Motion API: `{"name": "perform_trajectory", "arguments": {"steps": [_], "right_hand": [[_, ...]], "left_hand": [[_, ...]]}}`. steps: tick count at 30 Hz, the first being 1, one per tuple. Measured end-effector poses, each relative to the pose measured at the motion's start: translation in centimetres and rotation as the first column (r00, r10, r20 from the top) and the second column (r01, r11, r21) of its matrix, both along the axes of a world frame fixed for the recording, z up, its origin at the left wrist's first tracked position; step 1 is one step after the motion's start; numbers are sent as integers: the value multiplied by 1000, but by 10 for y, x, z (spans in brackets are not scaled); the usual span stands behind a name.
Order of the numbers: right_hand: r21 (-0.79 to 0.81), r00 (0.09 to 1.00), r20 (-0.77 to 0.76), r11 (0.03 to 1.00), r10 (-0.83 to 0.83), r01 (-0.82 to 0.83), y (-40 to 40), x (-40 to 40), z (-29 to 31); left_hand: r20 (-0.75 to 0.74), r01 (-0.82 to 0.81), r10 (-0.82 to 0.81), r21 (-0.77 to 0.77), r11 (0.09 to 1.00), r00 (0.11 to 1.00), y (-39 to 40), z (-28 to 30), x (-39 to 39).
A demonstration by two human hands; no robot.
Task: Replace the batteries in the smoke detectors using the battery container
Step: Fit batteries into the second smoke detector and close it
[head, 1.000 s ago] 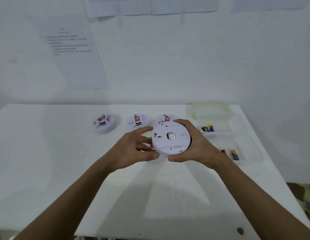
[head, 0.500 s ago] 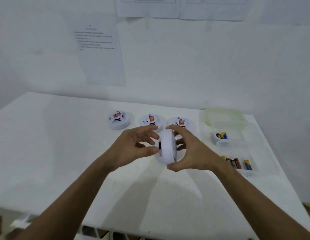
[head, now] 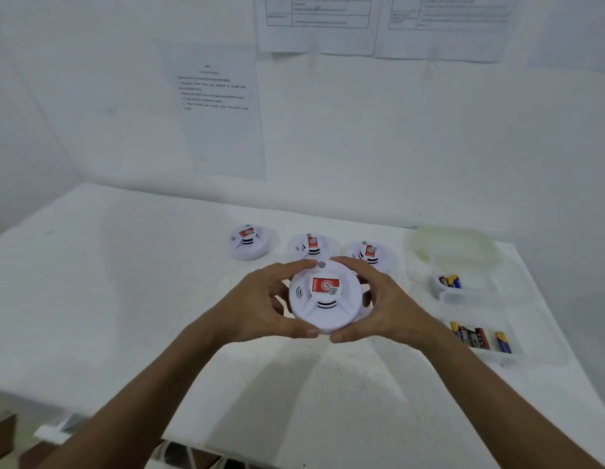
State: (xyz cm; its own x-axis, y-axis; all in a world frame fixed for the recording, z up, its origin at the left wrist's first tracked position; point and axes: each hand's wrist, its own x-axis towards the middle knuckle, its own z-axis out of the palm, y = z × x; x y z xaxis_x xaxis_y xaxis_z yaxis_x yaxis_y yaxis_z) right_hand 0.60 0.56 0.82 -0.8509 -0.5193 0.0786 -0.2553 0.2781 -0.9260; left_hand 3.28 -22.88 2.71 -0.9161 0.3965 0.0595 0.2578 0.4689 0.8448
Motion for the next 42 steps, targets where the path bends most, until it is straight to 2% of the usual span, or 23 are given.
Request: {"name": "perform_trajectory", "arguments": {"steps": [6,19,42], "right_hand": [[66,999,-51,998,14,-11,-4,2,-3],[47,999,-6,998,48,-47,-13,9,-1],[65,997,0,995,75,-74,-14,6,-2]], "left_hand": [[-119,7,-21,-121,993,993,-7,0,3],[-192,16,-30,-73,997,981,-15,1,9],[-257,-23,-6,-107,994,967,-16,-3,9]]}}
